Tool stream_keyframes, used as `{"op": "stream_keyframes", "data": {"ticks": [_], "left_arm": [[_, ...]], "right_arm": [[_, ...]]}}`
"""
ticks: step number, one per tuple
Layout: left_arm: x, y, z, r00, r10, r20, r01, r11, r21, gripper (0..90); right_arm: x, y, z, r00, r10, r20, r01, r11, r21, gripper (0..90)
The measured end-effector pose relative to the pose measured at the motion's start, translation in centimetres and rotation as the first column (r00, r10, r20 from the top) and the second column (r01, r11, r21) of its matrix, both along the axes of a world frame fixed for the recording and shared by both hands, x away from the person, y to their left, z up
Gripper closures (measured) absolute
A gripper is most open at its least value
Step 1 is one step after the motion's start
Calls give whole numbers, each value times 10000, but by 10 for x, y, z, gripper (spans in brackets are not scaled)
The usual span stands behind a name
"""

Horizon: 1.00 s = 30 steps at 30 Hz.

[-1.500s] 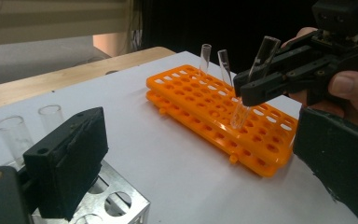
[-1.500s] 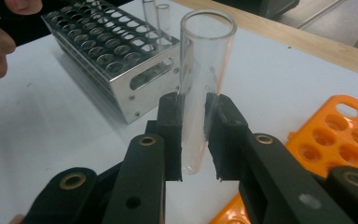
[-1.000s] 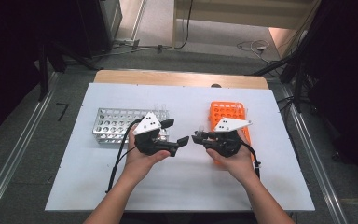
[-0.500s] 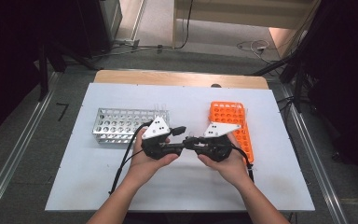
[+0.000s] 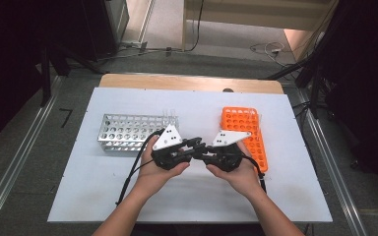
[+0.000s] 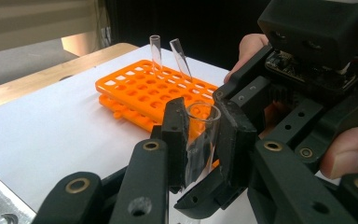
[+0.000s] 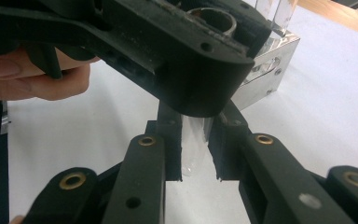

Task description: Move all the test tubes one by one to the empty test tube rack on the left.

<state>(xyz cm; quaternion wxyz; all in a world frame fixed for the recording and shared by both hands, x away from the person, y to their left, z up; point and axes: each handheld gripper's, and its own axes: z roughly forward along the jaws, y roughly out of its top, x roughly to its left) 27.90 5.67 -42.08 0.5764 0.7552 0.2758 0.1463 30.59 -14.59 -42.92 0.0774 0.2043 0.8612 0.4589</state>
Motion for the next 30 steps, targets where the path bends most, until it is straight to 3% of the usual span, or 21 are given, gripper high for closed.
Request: {"op": "stream_keyframes", "data": {"ticks": [7,14,24,30], "left_arm": [[0,0,1,10000,55,83,-56,10000,55,751],[3,3,2,9998,196,-82,-197,9997,-124,754],[10,24,8,9951,986,-68,-988,9946,-304,754],[17,37,12,9904,1379,-69,-1380,9897,-379,754]], "right_arm": [[0,-1,1,10000,-56,-6,56,10000,46,741],[1,-2,1,9999,-111,16,110,9999,115,708],[5,-19,3,9989,-451,114,444,9977,514,453],[10,-43,3,9933,-1147,100,1138,9913,654,117]]}}
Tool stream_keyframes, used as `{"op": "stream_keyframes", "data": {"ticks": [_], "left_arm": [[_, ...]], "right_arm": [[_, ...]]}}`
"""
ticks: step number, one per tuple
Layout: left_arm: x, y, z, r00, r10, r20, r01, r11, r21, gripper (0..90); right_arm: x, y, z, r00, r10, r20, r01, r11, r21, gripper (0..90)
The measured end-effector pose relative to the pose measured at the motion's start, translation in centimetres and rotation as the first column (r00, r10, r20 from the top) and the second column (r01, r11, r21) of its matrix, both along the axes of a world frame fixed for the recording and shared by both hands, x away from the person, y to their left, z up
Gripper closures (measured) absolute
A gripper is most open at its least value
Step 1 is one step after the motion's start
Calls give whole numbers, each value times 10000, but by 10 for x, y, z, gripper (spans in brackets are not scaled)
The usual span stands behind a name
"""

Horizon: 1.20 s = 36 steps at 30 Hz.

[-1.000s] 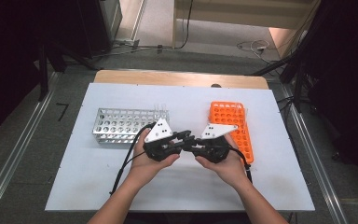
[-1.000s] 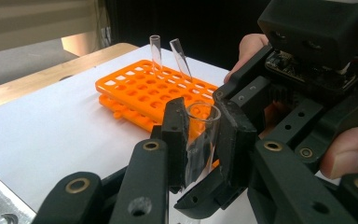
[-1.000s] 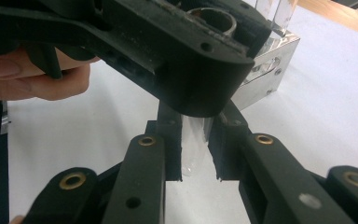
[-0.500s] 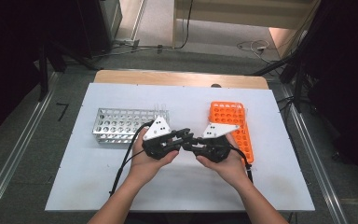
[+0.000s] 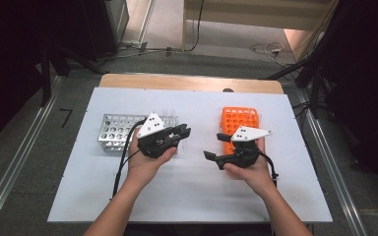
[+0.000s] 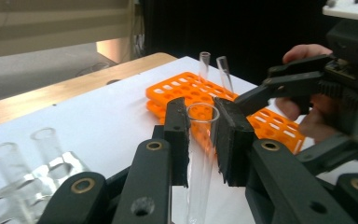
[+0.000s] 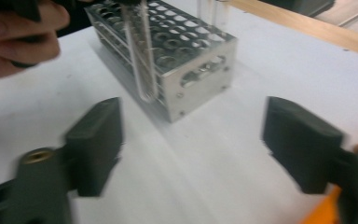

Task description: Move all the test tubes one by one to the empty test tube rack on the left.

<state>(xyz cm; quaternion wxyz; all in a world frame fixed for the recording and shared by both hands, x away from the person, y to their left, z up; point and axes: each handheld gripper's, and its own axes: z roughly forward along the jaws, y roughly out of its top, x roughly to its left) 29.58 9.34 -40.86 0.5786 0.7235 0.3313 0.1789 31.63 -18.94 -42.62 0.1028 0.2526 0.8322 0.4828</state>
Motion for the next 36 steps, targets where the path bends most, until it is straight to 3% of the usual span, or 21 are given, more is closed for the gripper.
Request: {"op": "stream_keyframes", "data": {"ticks": [5,8,13,18,26,36], "left_arm": [[5,10,2,9997,263,15,-263,9997,-14,754],[8,18,3,9991,416,25,-416,9991,-43,754],[14,35,5,9965,835,-59,-836,9960,-308,754],[20,48,10,9933,1150,-91,-1153,9925,-413,754],[34,58,14,9866,1630,21,-1629,9865,-150,754],[55,61,15,9725,2319,228,-2319,9727,0,755]], "right_arm": [[4,-28,-1,9998,-190,-4,190,9991,391,0],[6,-44,-5,9994,-356,45,353,9978,562,0],[7,-60,-11,9984,-563,64,559,9975,429,0],[10,-73,-13,9967,-810,68,806,9957,467,0],[14,-92,-17,9921,-1258,-35,1258,9901,630,0],[16,-99,-17,9897,-1425,-126,1430,9870,730,0]]}}
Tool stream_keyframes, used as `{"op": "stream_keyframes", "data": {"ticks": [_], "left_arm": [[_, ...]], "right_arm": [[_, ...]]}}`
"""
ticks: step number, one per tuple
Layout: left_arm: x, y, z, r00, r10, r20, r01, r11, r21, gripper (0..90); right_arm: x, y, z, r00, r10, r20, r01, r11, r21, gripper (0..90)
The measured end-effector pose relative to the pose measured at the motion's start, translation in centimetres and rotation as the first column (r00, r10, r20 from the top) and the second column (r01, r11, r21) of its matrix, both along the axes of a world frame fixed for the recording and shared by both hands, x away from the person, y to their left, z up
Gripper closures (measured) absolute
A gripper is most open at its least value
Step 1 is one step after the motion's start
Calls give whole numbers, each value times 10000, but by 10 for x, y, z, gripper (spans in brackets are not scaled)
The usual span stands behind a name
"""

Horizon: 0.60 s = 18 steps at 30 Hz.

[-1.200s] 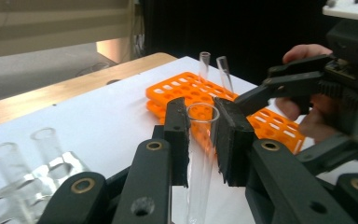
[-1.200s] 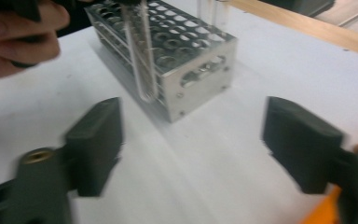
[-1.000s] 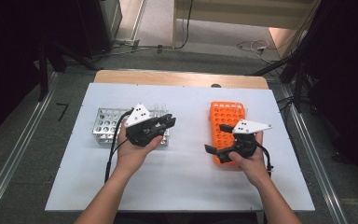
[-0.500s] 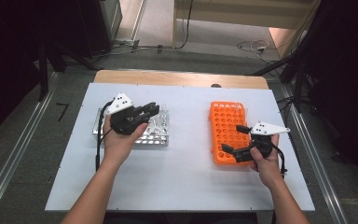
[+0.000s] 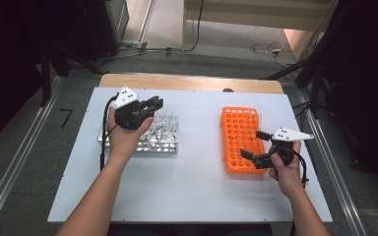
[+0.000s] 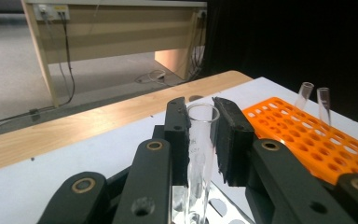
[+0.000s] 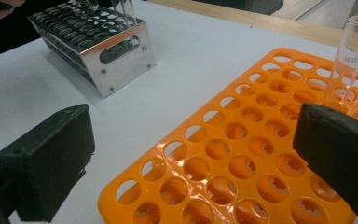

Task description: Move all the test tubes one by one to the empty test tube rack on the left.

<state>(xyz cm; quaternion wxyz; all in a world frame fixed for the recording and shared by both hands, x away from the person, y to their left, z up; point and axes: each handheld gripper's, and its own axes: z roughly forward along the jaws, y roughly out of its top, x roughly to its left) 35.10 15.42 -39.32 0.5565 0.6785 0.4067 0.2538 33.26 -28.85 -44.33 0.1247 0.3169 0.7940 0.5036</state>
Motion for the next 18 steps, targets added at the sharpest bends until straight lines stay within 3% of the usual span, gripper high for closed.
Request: {"op": "stream_keyframes", "data": {"ticks": [11,18], "left_arm": [[15,3,-9,9983,579,-56,-578,9981,233,755],[20,2,-14,9974,680,-225,-674,9974,246,754]], "right_arm": [[0,-3,1,10000,-53,-2,53,10000,83,0],[0,-4,1,9999,-106,13,106,9999,88,0]]}}
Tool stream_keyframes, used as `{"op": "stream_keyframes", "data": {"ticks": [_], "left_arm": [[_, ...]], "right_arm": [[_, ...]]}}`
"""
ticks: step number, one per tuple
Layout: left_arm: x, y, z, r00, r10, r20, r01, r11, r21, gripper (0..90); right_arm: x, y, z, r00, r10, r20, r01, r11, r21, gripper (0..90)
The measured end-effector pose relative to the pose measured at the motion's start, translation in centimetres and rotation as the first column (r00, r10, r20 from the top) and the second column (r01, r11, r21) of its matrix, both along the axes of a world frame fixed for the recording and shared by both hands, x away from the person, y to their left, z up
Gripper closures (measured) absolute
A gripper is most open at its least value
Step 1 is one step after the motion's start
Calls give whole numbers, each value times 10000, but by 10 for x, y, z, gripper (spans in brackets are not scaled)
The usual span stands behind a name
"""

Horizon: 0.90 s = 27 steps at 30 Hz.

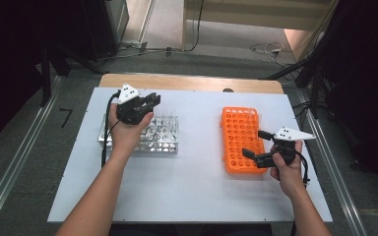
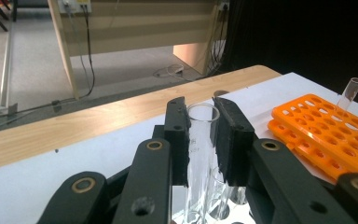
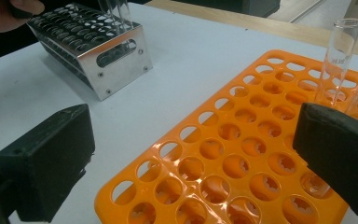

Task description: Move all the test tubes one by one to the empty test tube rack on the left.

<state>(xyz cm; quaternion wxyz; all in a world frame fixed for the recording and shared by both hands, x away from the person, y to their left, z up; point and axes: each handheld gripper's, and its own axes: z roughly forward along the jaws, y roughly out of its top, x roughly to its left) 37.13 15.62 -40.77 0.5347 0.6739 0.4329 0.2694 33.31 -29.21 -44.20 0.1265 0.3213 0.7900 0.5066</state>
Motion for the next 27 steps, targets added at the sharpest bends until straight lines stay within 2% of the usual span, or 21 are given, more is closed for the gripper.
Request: {"op": "stream_keyframes", "data": {"ticks": [11,14,19,27], "left_arm": [[3,-3,-13,9994,120,-316,-114,9998,181,754],[3,-3,-15,9988,155,-467,-149,9998,148,754],[3,-7,-19,9961,121,-870,-85,9991,406,754],[3,-7,-22,9927,232,-1182,-172,9985,514,749]], "right_arm": [[0,-1,0,10000,-35,19,35,10000,29,0],[0,-1,0,10000,-30,10,29,10000,71,0],[1,-1,0,10000,-58,4,58,10000,56,0],[0,-2,0,9999,-117,-32,118,9999,51,0]]}}
